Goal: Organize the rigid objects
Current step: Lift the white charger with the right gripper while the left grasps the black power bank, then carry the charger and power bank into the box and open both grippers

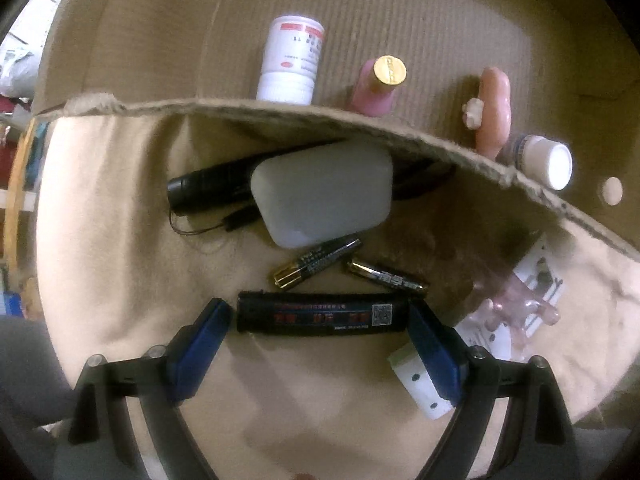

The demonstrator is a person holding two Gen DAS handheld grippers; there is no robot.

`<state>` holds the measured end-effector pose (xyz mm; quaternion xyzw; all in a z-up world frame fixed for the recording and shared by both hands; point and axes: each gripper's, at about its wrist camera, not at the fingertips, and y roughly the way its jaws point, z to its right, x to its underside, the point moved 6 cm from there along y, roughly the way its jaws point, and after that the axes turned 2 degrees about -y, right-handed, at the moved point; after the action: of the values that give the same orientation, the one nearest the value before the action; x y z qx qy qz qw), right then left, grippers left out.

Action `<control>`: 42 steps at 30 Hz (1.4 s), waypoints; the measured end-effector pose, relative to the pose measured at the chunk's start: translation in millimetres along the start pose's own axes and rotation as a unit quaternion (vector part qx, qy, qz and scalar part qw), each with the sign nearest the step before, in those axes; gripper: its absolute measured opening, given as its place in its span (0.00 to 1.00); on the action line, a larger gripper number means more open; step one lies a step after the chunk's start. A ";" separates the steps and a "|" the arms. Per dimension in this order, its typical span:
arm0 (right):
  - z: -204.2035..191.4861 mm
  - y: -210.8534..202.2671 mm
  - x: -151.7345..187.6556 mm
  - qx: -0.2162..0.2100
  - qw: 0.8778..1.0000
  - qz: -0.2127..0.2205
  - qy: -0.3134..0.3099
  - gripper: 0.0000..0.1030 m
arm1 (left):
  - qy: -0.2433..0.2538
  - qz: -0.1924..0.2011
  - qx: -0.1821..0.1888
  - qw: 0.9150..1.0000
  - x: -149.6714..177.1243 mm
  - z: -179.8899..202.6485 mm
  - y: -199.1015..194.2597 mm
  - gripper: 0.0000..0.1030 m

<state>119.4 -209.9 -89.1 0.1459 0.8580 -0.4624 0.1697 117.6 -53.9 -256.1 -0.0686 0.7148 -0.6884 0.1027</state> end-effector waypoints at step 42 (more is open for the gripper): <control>-28.5 -5.2 -8.2 0.033 0.995 0.026 -0.086 0.43 | 0.064 0.220 0.020 0.973 -14.1 -56.9 -163.8 0.76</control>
<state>120.2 -189.4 -67.1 0.1332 0.8205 -0.4968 0.2495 110.5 -2.4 -90.1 0.1366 0.7033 -0.6662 0.2068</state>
